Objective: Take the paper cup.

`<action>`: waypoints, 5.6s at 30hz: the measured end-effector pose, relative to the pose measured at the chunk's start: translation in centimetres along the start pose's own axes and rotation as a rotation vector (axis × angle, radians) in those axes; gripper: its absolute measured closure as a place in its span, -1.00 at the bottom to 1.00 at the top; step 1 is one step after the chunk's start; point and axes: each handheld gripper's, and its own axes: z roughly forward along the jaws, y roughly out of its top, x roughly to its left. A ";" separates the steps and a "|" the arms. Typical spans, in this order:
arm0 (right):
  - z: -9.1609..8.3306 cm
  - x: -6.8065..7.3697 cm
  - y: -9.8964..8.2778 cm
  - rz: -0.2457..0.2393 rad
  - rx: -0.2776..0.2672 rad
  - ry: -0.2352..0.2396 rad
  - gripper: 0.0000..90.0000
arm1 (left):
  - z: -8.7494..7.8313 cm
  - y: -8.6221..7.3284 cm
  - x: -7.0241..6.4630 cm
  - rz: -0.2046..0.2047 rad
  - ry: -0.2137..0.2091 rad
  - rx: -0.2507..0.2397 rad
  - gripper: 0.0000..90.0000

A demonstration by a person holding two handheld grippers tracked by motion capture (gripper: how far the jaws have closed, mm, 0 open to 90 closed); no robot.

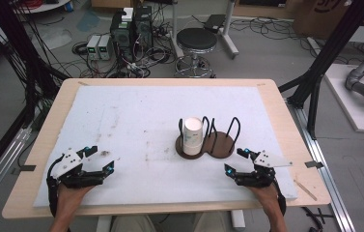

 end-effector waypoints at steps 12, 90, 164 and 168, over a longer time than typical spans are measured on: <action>0.0 0.0 0.0 0.000 -0.010 0.005 -0.55 | 0.0 0.0 0.0 0.004 0.004 0.001 -0.70; 13.8 -0.4 19.1 -0.387 0.565 0.404 -0.55 | 0.3 0.1 0.2 -0.009 -0.020 0.025 -0.70; 8.3 -0.4 25.4 -0.355 0.386 0.361 -0.16 | 0.4 0.2 0.1 0.002 -0.020 0.042 -0.70; 7.4 -0.2 26.4 -0.362 0.375 0.356 -0.16 | 0.4 0.2 0.1 0.003 -0.020 0.043 -0.70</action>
